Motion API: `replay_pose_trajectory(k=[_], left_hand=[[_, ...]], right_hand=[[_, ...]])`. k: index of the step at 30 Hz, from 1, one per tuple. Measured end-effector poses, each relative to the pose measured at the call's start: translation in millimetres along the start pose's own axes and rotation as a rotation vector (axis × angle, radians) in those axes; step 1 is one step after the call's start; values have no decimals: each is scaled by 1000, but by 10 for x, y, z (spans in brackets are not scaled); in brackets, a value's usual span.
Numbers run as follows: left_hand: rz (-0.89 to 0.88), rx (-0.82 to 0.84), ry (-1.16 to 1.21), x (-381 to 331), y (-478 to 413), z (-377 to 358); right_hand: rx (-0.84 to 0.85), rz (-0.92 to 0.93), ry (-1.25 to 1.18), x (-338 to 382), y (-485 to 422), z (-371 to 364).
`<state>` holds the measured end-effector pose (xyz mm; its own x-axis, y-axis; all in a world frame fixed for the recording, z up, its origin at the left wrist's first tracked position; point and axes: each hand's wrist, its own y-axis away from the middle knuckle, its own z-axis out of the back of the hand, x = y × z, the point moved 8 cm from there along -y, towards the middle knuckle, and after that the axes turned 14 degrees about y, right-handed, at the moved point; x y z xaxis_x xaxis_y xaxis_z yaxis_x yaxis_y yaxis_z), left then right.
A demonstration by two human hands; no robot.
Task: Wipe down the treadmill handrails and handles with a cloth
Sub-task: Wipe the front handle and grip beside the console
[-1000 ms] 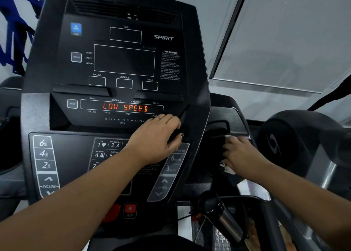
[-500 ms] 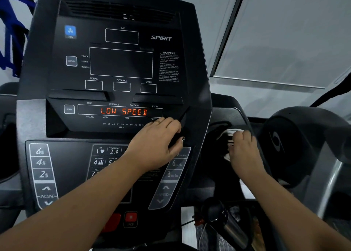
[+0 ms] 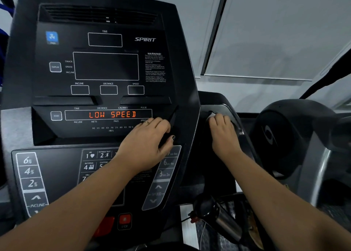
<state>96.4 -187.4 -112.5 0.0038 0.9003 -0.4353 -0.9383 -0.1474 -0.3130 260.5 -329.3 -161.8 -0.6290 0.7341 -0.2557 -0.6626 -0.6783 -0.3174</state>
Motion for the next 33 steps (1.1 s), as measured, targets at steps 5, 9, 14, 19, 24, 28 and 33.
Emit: replay_pose_trajectory(k=[5, 9, 14, 19, 24, 28, 33], left_hand=[[2, -7, 9, 14, 11, 3], [4, -9, 6, 10, 6, 6], [-1, 0, -10, -6, -11, -6], [0, 10, -24, -13, -21, -8], [-4, 19, -34, -15, -29, -20], [-2, 7, -33, -12, -25, -22], [-3, 4, -38, -9, -6, -16]], right_hand=[[5, -259, -196, -340, 229, -77], [44, -385, -260, -370, 552, -120], [238, -286, -208, -104, 651, -300], [188, -233, -174, -21, 363, -276], [99, 7, -174, 122, 146, -161], [124, 133, -141, 211, 84, -148], [120, 32, -128, -2, 94, -195]])
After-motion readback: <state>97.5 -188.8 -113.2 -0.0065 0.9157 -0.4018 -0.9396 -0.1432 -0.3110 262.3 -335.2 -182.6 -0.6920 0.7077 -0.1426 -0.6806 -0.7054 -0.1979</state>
